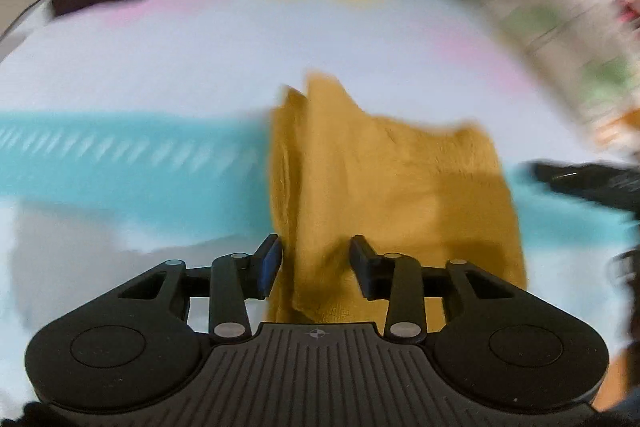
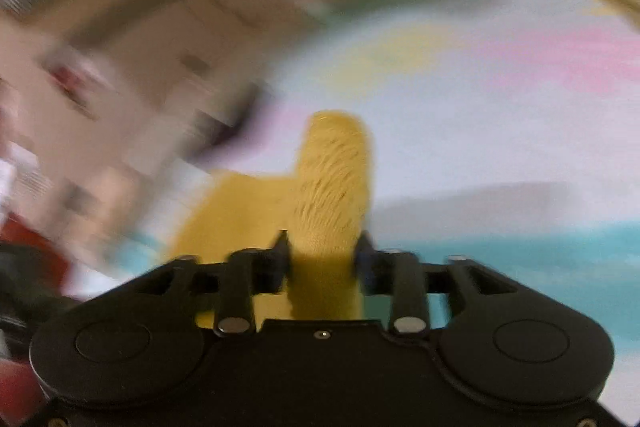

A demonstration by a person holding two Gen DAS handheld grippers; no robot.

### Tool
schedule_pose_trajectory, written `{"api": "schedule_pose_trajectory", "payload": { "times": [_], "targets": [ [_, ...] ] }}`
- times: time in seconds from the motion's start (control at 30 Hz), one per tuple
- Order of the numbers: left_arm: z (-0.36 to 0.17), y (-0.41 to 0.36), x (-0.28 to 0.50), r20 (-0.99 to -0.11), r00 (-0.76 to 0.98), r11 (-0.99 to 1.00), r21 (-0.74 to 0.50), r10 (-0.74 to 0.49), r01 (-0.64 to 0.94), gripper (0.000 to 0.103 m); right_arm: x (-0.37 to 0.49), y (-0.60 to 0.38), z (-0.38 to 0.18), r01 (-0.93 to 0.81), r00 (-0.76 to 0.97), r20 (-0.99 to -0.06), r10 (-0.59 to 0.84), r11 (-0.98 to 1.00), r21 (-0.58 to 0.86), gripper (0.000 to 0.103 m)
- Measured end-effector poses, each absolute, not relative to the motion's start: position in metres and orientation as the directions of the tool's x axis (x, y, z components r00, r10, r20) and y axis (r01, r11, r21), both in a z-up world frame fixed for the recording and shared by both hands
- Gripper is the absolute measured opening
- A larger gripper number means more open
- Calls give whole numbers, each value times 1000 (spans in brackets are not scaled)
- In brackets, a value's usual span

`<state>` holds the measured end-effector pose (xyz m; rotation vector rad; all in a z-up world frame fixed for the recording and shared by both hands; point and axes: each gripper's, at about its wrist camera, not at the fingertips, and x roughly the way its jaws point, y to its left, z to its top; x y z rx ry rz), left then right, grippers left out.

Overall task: Fold small clothes
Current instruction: 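Open the left gripper and lift both tools off the folded sweater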

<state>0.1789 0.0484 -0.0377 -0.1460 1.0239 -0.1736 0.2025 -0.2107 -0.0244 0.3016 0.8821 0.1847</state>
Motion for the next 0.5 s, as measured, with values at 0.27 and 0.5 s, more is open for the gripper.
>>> {"api": "schedule_pose_trajectory", "payload": {
  "times": [0.27,0.5],
  "targets": [
    [-9,57,168,-740,641,979,-175,-203,107,59,183,-243,-21,15,679,-689,254,933,359,86],
    [-3,23,133,-699,697,985,-68,-161,159,72,132,-225,-19,-15,741,-622,252,932,361,103]
  ]
}}
